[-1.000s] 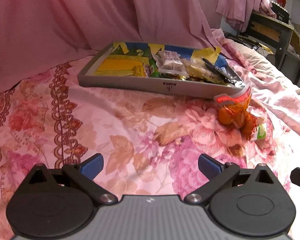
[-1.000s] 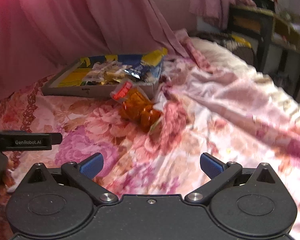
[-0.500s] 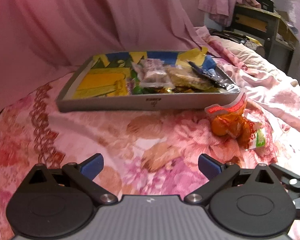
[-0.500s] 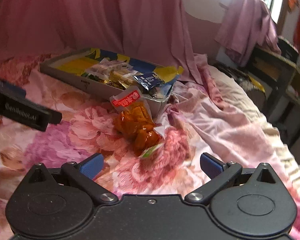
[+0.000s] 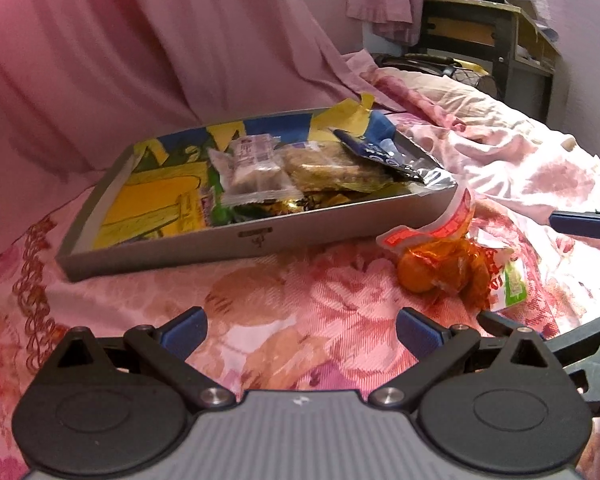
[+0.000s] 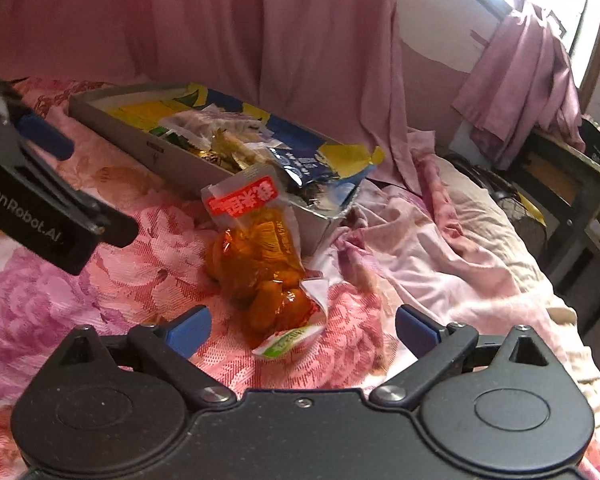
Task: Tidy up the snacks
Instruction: 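Grasp the orange candy bag with the right tool while the left tool grasps the mandarin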
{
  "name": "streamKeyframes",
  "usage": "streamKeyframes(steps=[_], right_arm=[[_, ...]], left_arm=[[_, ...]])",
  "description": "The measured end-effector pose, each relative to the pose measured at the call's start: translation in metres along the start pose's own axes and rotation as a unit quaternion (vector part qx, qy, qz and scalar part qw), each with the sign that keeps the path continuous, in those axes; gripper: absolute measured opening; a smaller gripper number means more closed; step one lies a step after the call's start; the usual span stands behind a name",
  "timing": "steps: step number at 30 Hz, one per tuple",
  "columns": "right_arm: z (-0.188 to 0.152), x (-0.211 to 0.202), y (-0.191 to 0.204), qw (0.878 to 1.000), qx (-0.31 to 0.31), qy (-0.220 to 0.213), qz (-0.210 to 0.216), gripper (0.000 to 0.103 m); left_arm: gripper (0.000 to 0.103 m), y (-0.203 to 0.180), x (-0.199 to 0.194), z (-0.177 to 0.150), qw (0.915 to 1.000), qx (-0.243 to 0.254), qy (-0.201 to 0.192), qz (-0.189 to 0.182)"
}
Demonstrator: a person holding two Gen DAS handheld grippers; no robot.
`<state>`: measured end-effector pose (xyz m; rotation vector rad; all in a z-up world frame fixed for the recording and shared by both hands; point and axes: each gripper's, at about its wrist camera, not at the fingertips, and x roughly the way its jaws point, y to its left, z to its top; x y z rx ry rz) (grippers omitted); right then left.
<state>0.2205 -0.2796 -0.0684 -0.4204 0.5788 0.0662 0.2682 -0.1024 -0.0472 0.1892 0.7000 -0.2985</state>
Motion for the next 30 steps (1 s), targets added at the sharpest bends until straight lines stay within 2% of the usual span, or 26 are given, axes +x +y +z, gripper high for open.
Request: streamKeyframes(steps=[6,14,16,20,21,30], right_arm=[[0.001,0.012,0.006,1.0,-0.016,-0.005,0.002,0.092],[-0.001,0.032,0.015,0.998,-0.055,-0.013,-0.029,0.092],[0.0,0.034,0.015,0.998,-0.054,-0.015,-0.027,0.088],[0.002,0.036,0.009,1.0,-0.026,-0.005,0.005,0.066],[0.002,0.036,0.008,1.0,-0.021,-0.002,0.012,0.064],[0.011,0.036,-0.008,0.999,0.009,0.038,0.022,0.061]], left_arm=[[0.102,-0.003,0.01,0.007,0.9999,0.013,-0.006,0.004],[0.102,-0.01,0.017,0.01,0.9997,0.026,-0.006,0.001],[0.102,-0.011,0.017,0.011,0.9995,0.031,-0.007,0.002],[0.102,-0.012,0.02,0.014,0.9993,0.037,-0.008,0.0],[0.102,-0.012,0.021,0.014,0.9993,0.036,-0.008,0.0],[0.102,-0.017,0.026,0.016,0.9992,0.038,-0.008,-0.005]])
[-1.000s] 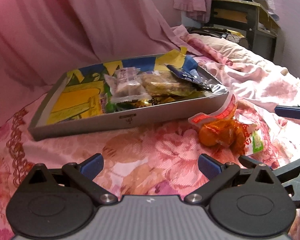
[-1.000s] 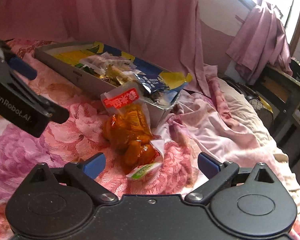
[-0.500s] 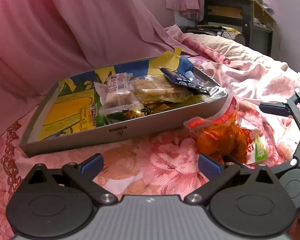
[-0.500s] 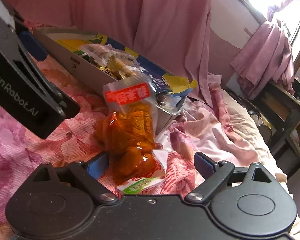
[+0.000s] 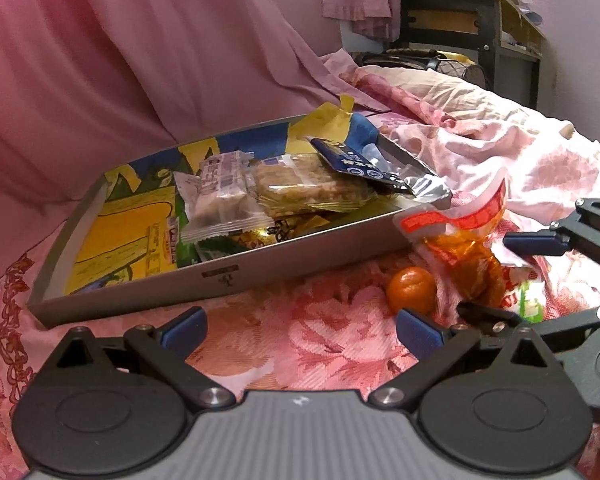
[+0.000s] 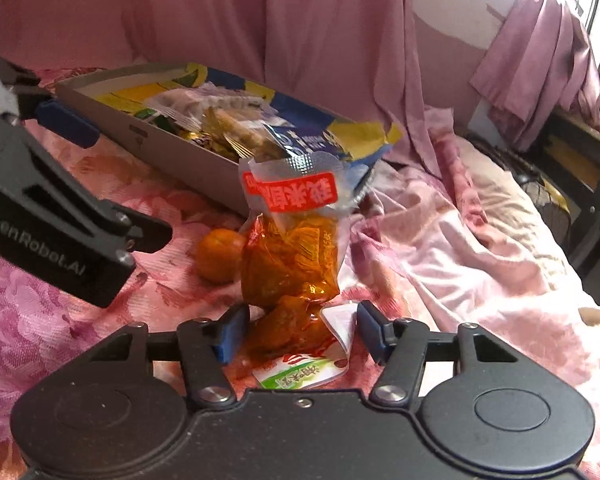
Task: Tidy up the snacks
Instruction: 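Grasp the orange candy bag with the right tool while the left tool grasps the mandarin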
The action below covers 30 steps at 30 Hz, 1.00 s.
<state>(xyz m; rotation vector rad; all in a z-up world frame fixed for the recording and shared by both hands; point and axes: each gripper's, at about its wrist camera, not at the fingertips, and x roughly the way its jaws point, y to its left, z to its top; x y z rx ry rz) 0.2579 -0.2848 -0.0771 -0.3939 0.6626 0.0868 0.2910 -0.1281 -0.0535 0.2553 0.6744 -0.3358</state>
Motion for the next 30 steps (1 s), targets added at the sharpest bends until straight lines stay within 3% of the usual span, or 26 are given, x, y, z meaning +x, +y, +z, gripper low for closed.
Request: streamKeyframes(steps=[19,23,30], right_arm=[[-0.004,0.003,-0.034,0.997,0.044,0.056,-0.009,0.061],[-0.004,0.003,-0.035,0.997,0.048,0.055,-0.006,0.061],[-0.004,0.004,-0.036,0.997,0.048,0.055,-0.003,0.061]], left_arm=[[0.102,-0.026,0.02,0.006,0.9996,0.017,-0.008,-0.023],[0.098,-0.027,0.023,0.006,0.9994,0.011,-0.013,-0.031],[0.082,-0.032,0.024,0.005,0.9981,0.017,-0.021,-0.055]])
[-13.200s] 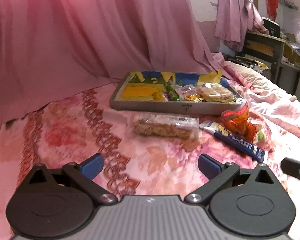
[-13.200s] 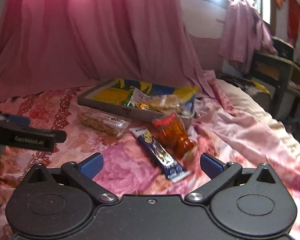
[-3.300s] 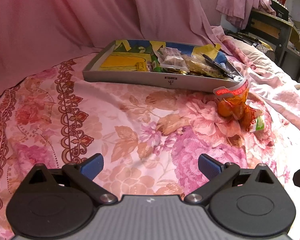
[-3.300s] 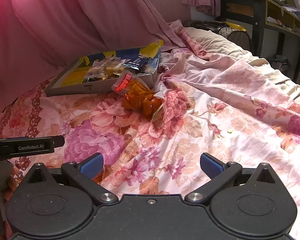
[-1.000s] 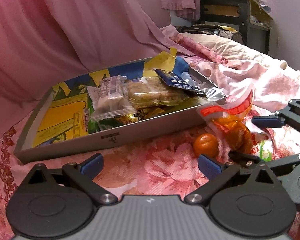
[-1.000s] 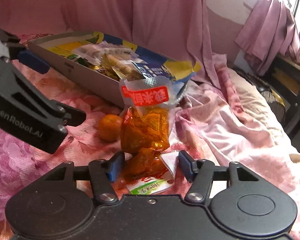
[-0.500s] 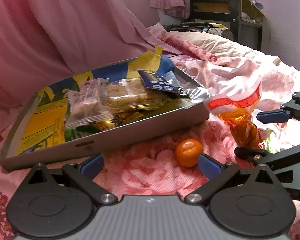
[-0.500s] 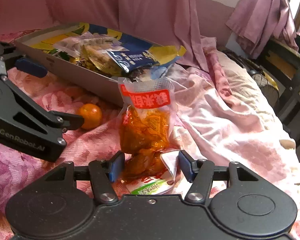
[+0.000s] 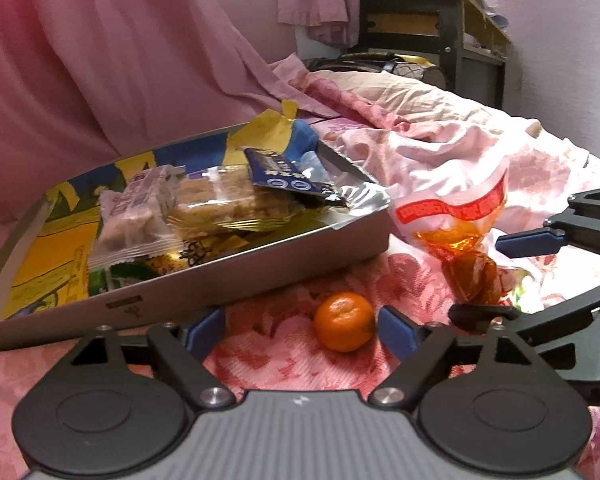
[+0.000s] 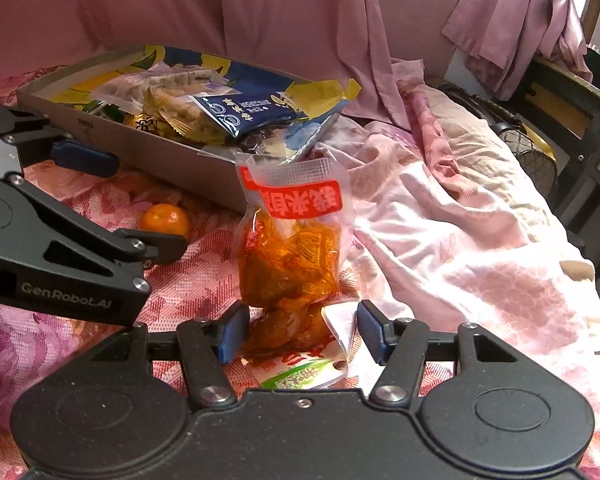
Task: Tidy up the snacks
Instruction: 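Grasp the orange candy bag with the right tool while the left tool grasps the mandarin, then carry the candy bag and mandarin over the dinosaur tray and lower them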
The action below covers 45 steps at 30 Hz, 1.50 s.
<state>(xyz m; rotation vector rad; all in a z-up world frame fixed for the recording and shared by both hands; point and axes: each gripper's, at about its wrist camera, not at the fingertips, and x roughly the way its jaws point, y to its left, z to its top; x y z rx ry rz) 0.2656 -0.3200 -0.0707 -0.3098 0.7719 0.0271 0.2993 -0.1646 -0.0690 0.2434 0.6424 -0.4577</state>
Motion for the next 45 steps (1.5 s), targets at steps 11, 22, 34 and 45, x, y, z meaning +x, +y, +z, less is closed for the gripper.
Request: streamKeyframes(steps=[11,22,34,45], right_arm=[[0.0,0.0,0.0,1.0,-0.002,0.0,0.0,0.061],[0.0,0.0,0.0,1.0,-0.003,-0.001,0.0,0.062],[-0.001,-0.006,0.007,1.0,-0.002,-0.017,0.01,0.061],[-0.003,-0.031,0.027,0.998,-0.009,-0.045,0.053,0.06]], left_arm=[[0.059,0.0,0.006,-0.002,0.9987,-0.024,0.015,-0.042],[0.037,-0.008,0.001,-0.004,0.9992,-0.012,0.009,-0.037],[0.035,-0.009,-0.038,0.003,0.9992,-0.033,0.017,0.014],[0.035,0.004,-0.098,0.003,0.9976,-0.055,0.017,0.04]])
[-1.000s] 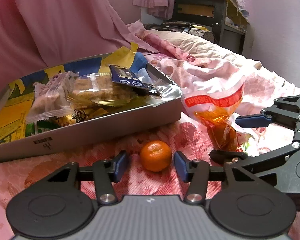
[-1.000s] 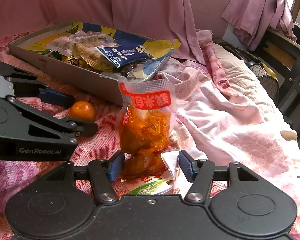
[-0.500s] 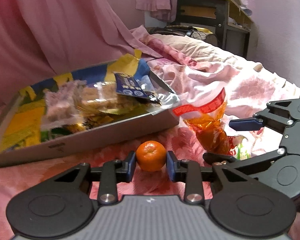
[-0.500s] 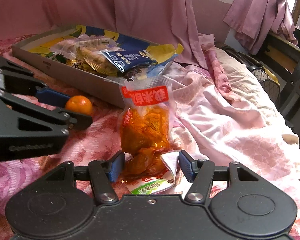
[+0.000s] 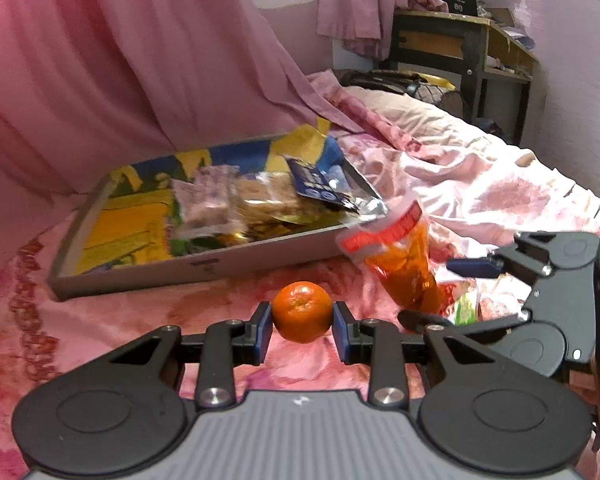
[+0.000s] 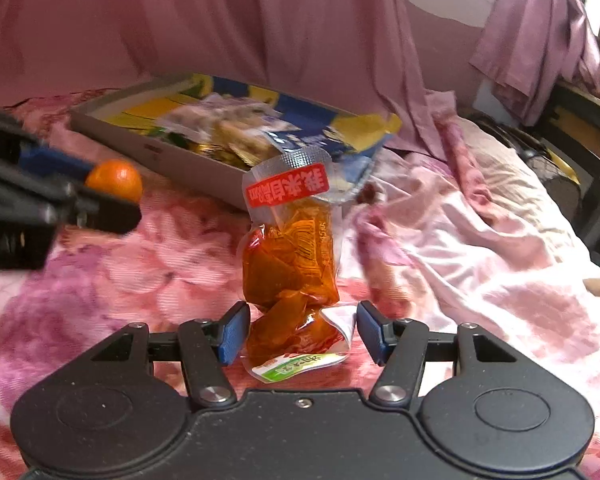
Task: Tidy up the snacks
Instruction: 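Carry the candy bag and mandarin over the dinosaur tray and lower them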
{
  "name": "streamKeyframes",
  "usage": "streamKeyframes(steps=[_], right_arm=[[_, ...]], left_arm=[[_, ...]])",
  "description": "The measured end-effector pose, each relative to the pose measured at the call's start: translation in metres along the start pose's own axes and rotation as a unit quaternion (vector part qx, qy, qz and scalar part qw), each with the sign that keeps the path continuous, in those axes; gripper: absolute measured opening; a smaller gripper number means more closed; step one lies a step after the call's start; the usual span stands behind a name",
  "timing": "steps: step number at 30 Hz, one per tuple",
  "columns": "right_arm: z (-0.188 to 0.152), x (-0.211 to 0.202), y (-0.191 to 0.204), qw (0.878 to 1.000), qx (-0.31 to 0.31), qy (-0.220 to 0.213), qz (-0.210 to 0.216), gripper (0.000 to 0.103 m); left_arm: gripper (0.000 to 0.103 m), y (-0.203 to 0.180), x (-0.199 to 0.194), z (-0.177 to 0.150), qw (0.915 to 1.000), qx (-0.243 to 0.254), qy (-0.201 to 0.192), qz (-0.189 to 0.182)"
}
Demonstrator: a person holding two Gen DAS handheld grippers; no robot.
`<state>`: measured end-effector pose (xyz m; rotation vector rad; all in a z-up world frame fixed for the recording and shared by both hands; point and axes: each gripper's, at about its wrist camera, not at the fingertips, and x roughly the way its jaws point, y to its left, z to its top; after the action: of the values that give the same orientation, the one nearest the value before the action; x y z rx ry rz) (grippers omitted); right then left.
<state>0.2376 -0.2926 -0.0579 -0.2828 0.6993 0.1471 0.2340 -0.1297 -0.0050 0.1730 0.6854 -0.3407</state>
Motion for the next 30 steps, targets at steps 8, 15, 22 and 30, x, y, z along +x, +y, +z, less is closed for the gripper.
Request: streamKeyframes(steps=[8,15,22,30], right_arm=[[0.001,-0.023,0.012,0.999,0.002,-0.028,0.021,0.06],[0.008,-0.038,0.013,0.996,0.014,-0.083,0.02,0.06],[0.02,-0.033,0.004,0.989,0.038,-0.141,0.013,0.06],[0.052,-0.005,-0.011,0.981,0.058,-0.186,-0.011,0.06]], left_arm=[[0.035,0.023,-0.025,0.008,0.9989,-0.035,-0.007,0.03],[0.035,0.033,-0.035,0.018,0.9981,-0.037,-0.018,0.044],[0.035,0.041,-0.031,0.041,0.997,-0.039,-0.037,0.055],[0.035,0.057,0.004,0.081,0.9942,-0.051,-0.064,0.07]])
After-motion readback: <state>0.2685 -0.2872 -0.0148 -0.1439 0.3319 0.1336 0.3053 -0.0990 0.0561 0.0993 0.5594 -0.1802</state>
